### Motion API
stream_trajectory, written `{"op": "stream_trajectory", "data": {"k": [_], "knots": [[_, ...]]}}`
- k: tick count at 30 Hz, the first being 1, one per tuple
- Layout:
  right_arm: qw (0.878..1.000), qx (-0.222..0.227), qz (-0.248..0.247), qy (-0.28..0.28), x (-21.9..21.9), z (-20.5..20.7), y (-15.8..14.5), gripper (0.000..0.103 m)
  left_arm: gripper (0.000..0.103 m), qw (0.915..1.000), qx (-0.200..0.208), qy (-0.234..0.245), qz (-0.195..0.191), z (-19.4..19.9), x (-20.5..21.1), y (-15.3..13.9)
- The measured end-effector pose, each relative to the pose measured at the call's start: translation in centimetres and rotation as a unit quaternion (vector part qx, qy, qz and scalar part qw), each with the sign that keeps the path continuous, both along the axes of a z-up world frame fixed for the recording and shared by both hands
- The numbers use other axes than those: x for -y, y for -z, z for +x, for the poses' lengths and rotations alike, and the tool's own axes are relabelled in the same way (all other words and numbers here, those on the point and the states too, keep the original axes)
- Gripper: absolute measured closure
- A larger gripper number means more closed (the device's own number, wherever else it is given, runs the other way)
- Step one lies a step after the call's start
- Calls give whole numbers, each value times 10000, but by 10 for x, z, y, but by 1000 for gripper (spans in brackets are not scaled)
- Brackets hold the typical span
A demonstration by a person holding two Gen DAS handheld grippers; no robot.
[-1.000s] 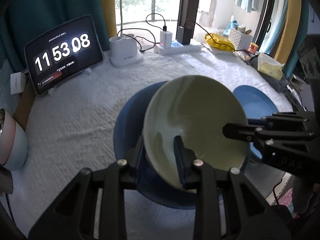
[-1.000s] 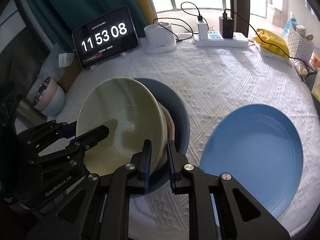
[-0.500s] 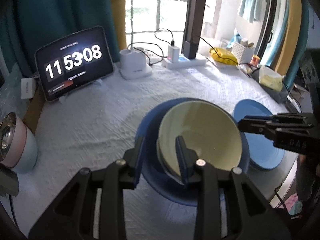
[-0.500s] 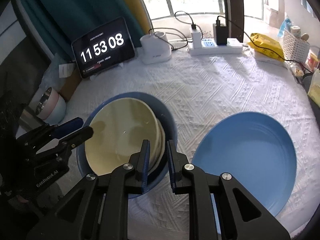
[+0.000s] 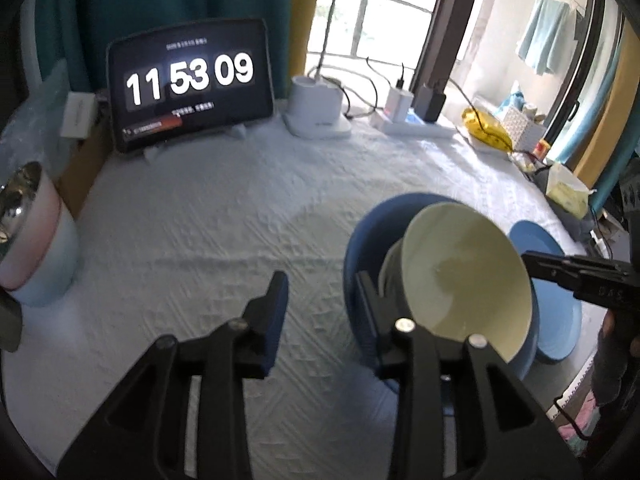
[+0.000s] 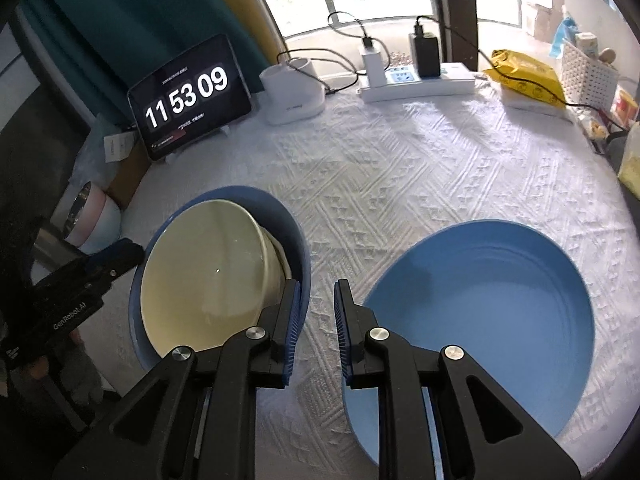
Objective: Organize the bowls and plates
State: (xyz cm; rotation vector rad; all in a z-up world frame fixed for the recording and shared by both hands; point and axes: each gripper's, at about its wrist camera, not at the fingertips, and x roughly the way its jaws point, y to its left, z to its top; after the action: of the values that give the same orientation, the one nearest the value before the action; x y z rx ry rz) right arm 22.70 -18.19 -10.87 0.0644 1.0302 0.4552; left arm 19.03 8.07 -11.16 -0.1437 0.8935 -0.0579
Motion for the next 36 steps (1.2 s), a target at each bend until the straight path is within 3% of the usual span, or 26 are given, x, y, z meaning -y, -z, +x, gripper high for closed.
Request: {"op": "stream_trajectory", "data": {"k": [6,9,11,12,24,36], "knots": [[9998,-151,-39,-140,-9,4,15,85,68,9986,-415,180,-258,8,8,19],[9995,-209,183,-135,-6,5,17,87,71,9991,-283,218,-246,4,11,20],[9990,-260,348,-133,-4,5,18,92,88,9989,-244,318,-227,3,16,19],[9989,-243,386,-124,-4,3,18,93,90,9990,-211,365,-170,2,20,18],[9985,-229,492,-9,-2,1,11,93,91,9992,-142,334,-156,-4,23,4],[9977,349,557,191,34,-16,-45,93,91,9971,373,659,-84,-5,70,-49]]}}
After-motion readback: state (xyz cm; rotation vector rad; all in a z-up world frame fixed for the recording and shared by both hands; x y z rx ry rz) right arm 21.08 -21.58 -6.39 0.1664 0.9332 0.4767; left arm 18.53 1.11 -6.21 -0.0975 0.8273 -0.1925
